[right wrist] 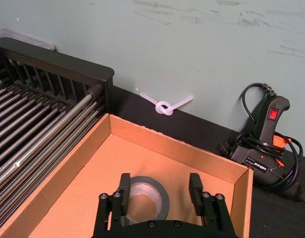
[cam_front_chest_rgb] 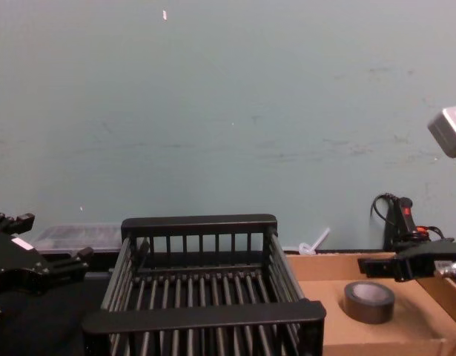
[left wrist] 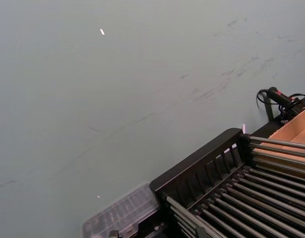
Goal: Pick up the white tape and place it into the black box , Pick up the silver tape and place it into the brown box.
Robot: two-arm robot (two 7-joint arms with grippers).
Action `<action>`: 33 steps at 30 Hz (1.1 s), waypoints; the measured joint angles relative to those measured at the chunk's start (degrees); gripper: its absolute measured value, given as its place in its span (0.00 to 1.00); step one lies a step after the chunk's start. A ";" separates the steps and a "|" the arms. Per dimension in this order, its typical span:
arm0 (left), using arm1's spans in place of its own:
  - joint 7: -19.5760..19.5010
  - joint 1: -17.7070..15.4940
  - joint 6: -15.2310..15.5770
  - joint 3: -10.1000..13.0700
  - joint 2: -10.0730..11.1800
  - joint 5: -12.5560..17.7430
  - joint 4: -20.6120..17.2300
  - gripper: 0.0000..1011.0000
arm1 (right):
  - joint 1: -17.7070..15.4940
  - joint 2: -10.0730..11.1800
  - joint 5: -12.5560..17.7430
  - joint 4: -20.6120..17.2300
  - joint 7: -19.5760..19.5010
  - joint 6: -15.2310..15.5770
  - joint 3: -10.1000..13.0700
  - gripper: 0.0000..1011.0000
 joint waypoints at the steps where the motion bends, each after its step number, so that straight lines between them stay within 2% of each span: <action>1: 0.00 0.00 0.00 0.00 0.00 0.00 0.00 0.99 | 0.00 0.01 0.01 -0.01 0.00 0.01 0.00 0.74; 11: 0.00 0.00 0.00 0.00 0.00 0.00 0.00 0.99 | -0.01 0.01 0.07 -0.06 0.00 0.04 0.00 0.99; 25: 0.00 0.00 0.00 0.00 0.00 0.00 0.00 0.99 | -0.38 0.11 0.14 -0.49 0.41 0.04 0.35 0.99; 33: 0.00 0.00 0.00 0.00 0.00 0.00 0.00 0.99 | -3.38 1.50 1.22 -5.14 2.32 0.29 1.80 0.99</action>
